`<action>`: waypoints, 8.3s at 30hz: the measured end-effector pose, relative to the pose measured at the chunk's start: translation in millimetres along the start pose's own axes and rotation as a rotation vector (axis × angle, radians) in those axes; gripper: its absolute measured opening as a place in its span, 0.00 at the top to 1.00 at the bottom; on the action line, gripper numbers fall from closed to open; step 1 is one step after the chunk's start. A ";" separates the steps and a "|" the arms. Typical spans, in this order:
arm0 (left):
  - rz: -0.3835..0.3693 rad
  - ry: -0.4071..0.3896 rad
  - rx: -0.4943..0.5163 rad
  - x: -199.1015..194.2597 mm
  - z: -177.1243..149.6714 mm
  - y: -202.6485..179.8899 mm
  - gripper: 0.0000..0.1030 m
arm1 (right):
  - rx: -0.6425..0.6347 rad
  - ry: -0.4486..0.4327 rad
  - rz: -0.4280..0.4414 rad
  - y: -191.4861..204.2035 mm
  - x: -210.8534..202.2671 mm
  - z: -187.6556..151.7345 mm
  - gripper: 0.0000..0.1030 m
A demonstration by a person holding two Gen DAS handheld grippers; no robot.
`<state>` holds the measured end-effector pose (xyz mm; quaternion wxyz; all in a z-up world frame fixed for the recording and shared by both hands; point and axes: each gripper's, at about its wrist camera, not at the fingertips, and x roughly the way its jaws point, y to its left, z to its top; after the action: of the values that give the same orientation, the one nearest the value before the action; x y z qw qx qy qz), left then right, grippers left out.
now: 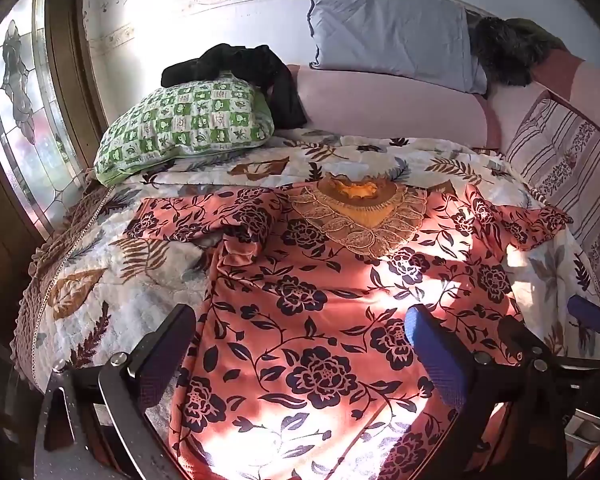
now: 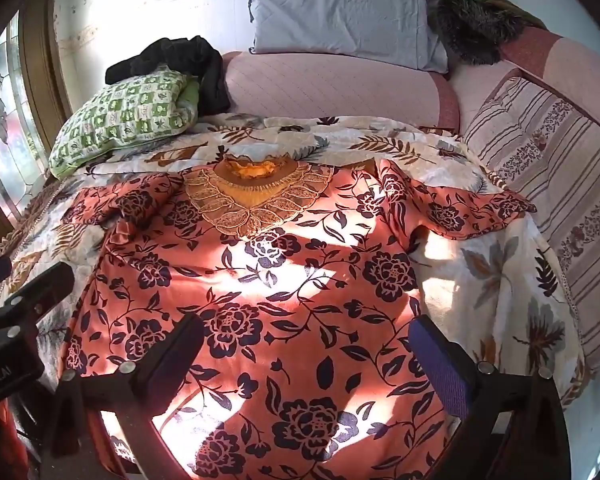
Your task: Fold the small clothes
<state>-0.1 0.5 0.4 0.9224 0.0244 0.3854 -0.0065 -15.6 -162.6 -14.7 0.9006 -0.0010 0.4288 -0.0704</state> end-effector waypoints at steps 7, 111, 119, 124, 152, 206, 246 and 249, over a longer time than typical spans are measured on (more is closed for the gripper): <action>0.017 0.004 -0.021 0.0 0.1 6.0 0.00 | 0.033 -0.018 -0.030 -9.1 -4.6 3.3 0.00; 0.106 0.172 -0.352 186.7 -63.2 194.7 0.00 | 0.287 -0.330 0.443 -84.4 63.2 245.1 0.92; 0.024 0.154 -0.403 177.3 -64.2 207.6 0.00 | 0.207 0.102 0.570 92.8 194.1 143.0 0.09; -0.010 0.134 -0.461 170.2 -62.0 214.1 0.00 | 0.329 0.192 0.602 50.2 224.7 93.9 0.09; -0.240 0.094 -1.044 309.4 45.0 342.9 0.43 | 0.431 0.207 0.555 -49.1 277.2 93.2 0.01; -0.160 0.195 -0.282 251.6 45.5 133.3 0.21 | 0.662 0.279 0.414 -124.8 257.8 90.4 0.85; -0.009 0.244 -0.122 248.9 49.8 116.3 0.11 | 0.393 0.253 0.401 -79.1 255.0 115.6 0.17; -0.031 0.185 -0.144 208.1 46.4 130.2 0.11 | 0.336 0.162 0.383 -82.6 208.7 112.8 0.17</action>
<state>183.2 129.6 -109.9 0.8820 -0.0473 0.4687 0.0092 191.0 -277.6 -99.4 0.8477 0.2355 0.4743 0.0311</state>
